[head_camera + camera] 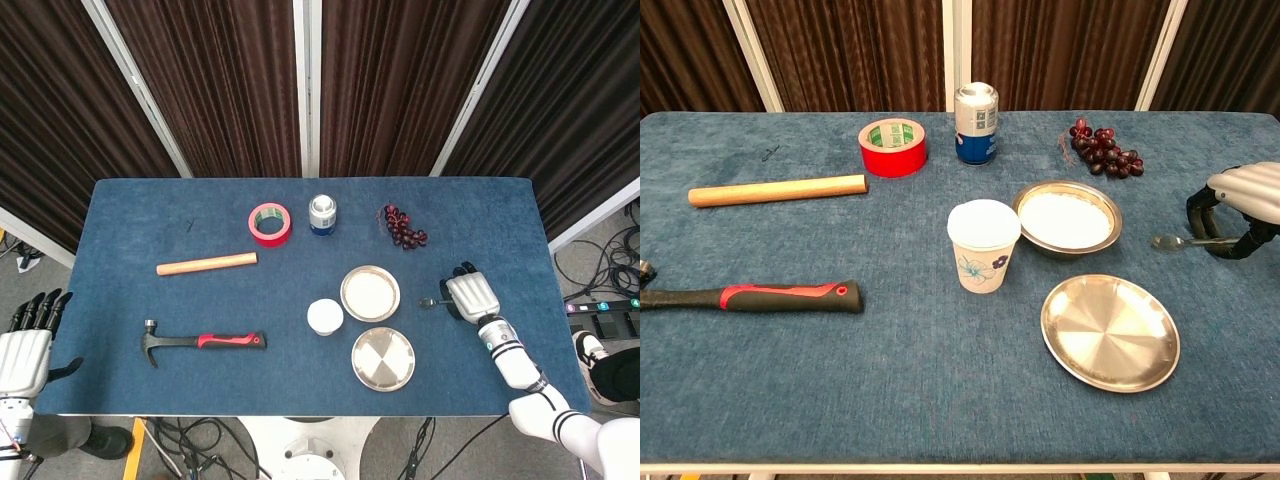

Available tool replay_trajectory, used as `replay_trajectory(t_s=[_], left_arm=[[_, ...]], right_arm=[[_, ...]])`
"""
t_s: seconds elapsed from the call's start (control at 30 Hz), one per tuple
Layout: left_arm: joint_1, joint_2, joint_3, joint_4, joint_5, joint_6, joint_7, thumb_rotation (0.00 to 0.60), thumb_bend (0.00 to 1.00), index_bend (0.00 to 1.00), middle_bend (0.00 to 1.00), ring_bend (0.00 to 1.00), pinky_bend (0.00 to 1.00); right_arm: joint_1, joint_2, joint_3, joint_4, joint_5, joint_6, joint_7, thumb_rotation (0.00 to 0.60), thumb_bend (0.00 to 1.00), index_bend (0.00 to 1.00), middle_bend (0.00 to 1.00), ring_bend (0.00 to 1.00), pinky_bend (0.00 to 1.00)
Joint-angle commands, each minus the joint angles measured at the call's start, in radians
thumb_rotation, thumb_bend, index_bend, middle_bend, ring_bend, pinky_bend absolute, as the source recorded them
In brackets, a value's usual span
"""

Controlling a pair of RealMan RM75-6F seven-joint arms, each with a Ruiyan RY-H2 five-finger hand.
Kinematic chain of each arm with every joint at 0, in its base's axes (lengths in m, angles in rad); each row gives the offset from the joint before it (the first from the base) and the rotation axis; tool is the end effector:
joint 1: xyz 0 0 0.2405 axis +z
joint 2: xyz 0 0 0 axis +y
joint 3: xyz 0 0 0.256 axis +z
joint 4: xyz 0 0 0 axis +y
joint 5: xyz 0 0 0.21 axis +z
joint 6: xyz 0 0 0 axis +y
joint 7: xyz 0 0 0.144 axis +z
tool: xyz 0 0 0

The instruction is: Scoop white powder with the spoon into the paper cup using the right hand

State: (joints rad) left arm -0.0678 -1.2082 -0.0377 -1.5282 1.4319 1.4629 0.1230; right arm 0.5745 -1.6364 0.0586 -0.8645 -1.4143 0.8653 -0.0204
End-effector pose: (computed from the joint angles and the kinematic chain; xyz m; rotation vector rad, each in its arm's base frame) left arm -0.3335 0.1731 0.1370 -1.3734 -0.8809 -0.7485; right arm -0.3128 -0.3466 -0.0026 1.8516 -0.8363 0.5625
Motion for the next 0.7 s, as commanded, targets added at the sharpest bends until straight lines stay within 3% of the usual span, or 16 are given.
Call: replay_trajectory(t_s=[0.03, 0.23, 0.4, 0.57, 0.7], left_arm=[[0.000, 0.000, -0.001, 0.002, 0.001, 0.001, -0.002, 0.600, 0.02, 0.13, 0.18, 0.04, 0.12], [0.002, -0.001, -0.003, 0.008, 0.005, 0.009, -0.013, 0.600, 0.02, 0.13, 0.18, 0.04, 0.12], [0.002, 0.003, -0.005, 0.008, 0.011, 0.017, -0.018, 0.600, 0.02, 0.13, 0.18, 0.04, 0.12], [0.004, 0.007, -0.006, 0.001, 0.016, 0.024, -0.018, 0.600, 0.02, 0.13, 0.18, 0.04, 0.12], [0.008, 0.006, -0.004, 0.007, 0.020, 0.031, -0.024, 0.600, 0.02, 0.13, 0.18, 0.04, 0.12]], right_arm=[[0.000, 0.007, 0.000, -0.008, 0.001, 0.000, -0.001, 0.600, 0.30, 0.59, 0.57, 0.26, 0.17], [0.017, 0.108, 0.009, -0.127, -0.005, 0.004, -0.026, 0.600, 0.31, 0.60, 0.58, 0.26, 0.17], [0.062, 0.262, 0.040, -0.332, 0.005, -0.024, -0.116, 0.600, 0.31, 0.60, 0.58, 0.26, 0.17], [0.148, 0.357, 0.081, -0.501, 0.062, -0.129, -0.230, 0.600, 0.31, 0.61, 0.59, 0.27, 0.17], [0.231, 0.354, 0.097, -0.534, 0.129, -0.228, -0.335, 0.600, 0.31, 0.62, 0.59, 0.27, 0.17]])
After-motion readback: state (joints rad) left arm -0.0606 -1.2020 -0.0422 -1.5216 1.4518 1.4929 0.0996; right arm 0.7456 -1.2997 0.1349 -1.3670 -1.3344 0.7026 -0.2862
